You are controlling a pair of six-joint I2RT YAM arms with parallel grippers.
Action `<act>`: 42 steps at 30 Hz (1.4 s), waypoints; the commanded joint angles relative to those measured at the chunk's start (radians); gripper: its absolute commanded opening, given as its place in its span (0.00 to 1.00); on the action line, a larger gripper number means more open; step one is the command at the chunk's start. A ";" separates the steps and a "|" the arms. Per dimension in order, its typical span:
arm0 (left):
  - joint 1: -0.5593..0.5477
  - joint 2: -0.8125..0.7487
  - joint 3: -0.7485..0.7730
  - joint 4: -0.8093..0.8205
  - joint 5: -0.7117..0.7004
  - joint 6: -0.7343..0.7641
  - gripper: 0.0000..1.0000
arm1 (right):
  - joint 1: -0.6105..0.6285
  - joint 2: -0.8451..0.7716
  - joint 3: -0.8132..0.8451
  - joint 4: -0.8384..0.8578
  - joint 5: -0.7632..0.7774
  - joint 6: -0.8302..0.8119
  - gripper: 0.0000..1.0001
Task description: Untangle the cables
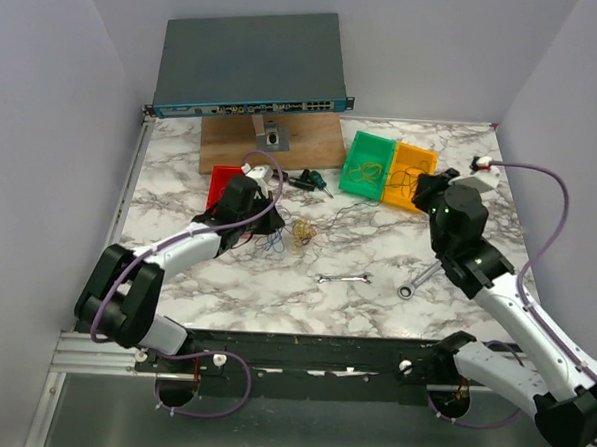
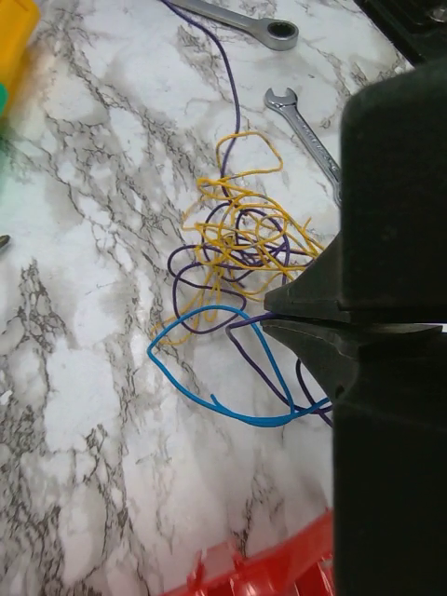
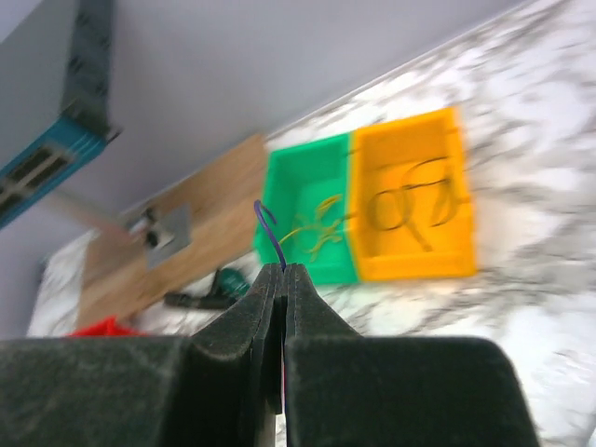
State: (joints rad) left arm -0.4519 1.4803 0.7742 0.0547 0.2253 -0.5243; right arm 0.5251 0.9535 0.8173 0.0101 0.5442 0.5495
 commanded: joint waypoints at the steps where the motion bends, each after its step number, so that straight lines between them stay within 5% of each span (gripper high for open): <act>1: 0.001 -0.099 -0.060 0.082 -0.118 -0.004 0.00 | -0.023 -0.059 0.117 -0.364 0.331 0.015 0.01; 8: 0.007 -0.189 -0.117 0.099 -0.207 -0.027 0.00 | -0.028 -0.094 0.334 -0.521 0.461 -0.063 0.01; 14: 0.006 -0.216 -0.149 0.200 -0.076 0.010 0.00 | -0.027 0.039 0.356 -0.711 0.136 -0.021 0.01; 20: 0.005 -0.180 -0.124 0.203 -0.013 0.020 0.00 | -0.027 0.015 0.079 -0.643 -0.113 0.029 0.03; 21: 0.003 -0.174 -0.122 0.203 -0.008 0.020 0.00 | -0.027 0.010 0.052 -0.634 -0.131 0.031 0.15; 23: 0.001 -0.166 -0.115 0.200 0.000 0.023 0.00 | -0.027 0.001 0.013 -0.597 -0.227 -0.017 0.64; 25: 0.000 -0.163 -0.110 0.198 0.003 0.023 0.00 | -0.027 -0.006 -0.004 -0.543 -0.316 -0.055 0.74; 31: -0.004 -0.169 -0.113 0.202 -0.002 0.030 0.00 | 0.016 0.148 0.029 -0.423 -0.536 -0.151 0.75; 36: -0.003 -0.169 -0.109 0.194 -0.006 0.036 0.00 | 0.187 0.344 0.066 -0.301 -0.464 -0.198 0.71; 42: -0.003 -0.154 -0.097 0.177 -0.005 0.037 0.00 | 0.211 0.522 0.098 -0.198 -0.399 -0.221 0.57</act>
State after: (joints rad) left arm -0.4519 1.3128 0.6399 0.2295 0.1997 -0.5014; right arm 0.7341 1.4120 0.8711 -0.2893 0.1051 0.3687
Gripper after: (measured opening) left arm 0.015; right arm 0.600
